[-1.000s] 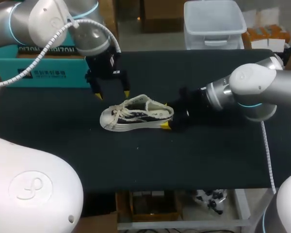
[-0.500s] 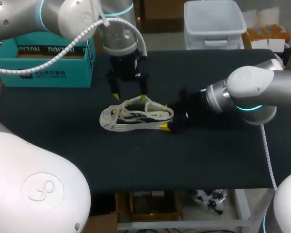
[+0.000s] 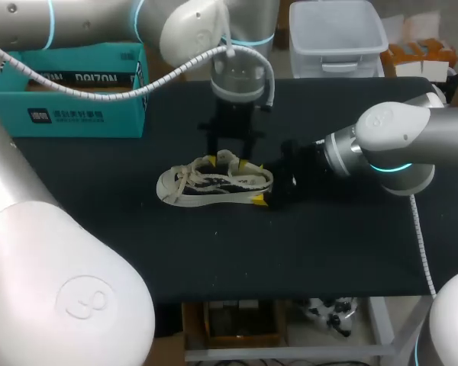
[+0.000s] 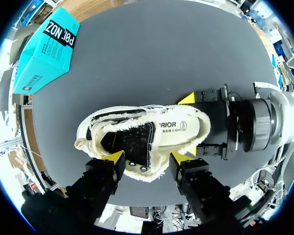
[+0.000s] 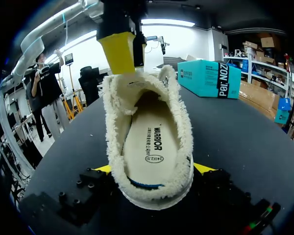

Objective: Open the shoe tongue, take the insole out of the shoe, put the insole back into the shoe, and pack the shoe into the shoebox

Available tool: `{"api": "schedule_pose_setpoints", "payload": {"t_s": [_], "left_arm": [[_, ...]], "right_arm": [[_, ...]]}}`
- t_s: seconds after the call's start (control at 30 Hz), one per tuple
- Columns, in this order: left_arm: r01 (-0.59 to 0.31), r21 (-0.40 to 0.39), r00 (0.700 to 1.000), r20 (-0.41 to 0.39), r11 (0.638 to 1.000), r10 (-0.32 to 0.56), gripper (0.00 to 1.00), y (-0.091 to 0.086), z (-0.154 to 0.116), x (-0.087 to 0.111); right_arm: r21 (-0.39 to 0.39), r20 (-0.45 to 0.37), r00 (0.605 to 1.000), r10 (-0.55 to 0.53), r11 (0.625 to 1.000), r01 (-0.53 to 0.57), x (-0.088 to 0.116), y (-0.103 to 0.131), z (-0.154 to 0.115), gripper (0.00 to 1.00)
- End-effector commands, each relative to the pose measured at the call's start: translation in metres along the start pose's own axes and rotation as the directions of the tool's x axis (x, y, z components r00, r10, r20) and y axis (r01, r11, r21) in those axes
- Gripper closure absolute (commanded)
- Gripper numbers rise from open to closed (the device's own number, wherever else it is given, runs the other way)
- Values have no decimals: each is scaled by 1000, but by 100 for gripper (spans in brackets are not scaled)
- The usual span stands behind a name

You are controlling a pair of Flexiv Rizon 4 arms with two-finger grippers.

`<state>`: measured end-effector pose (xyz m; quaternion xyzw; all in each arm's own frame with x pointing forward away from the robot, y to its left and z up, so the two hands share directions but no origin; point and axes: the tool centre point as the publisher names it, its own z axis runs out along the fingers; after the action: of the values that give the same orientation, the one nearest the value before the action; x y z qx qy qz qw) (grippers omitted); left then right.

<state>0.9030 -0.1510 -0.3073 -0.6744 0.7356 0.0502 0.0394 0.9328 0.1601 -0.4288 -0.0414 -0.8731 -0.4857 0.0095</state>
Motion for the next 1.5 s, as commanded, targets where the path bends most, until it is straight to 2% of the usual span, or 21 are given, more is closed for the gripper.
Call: {"api": "schedule_pose_setpoints", "payload": {"t_s": [0.03, 0.17, 0.47, 0.57, 0.73, 0.83, 0.87, 1.03, 1.2, 1.37, 1.5], "left_arm": [[12, -12, 993, 120, 1000, -11, 40, -7, 9, 5], [16, -24, 992, 127, 1000, -13, 51, -9, 10, 3], [29, -37, 988, 155, 999, -23, 52, -11, 16, -7], [34, -45, 987, 157, 998, -26, 57, -12, 18, -10], [32, -55, 988, 150, 998, -24, 76, -11, 17, -14], [33, -48, 990, 135, 998, -26, 100, -10, 15, -19], [32, -46, 992, 127, 998, -26, 100, -9, 14, -21], [38, -30, 999, 34, 999, -37, 100, -5, 8, -38], [60, 0, 992, -111, 998, -60, 100, -2, 2, -59], [55, 26, 965, -257, 998, -46, 100, -1, 3, -79], [23, 22, 929, -370, 999, -14, 100, -4, 11, -91]], "right_arm": [[-4, 1, 1000, -2, 1000, 2, 3, -4, 3, 100], [-4, 1, 1000, -2, 1000, 2, 3, -4, 3, 100], [-4, 1, 1000, -2, 1000, 2, 3, -4, 3, 100], [-4, 1, 1000, -2, 1000, 2, 3, -4, 3, 100], [-4, 1, 1000, -2, 1000, 2, 3, -4, 3, 100], [-4, 1, 1000, -2, 1000, 2, 3, -4, 3, 100], [-4, 1, 1000, -2, 1000, 2, 3, -4, 3, 100], [-4, 1, 1000, -2, 1000, 2, 3, -4, 3, 100], [-4, 1, 1000, -2, 1000, 2, 3, -4, 3, 100], [-4, 1, 1000, -2, 1000, 2, 3, -4, 3, 100], [-4, 1, 1000, -2, 1000, 2, 3, -4, 3, 100]]}}
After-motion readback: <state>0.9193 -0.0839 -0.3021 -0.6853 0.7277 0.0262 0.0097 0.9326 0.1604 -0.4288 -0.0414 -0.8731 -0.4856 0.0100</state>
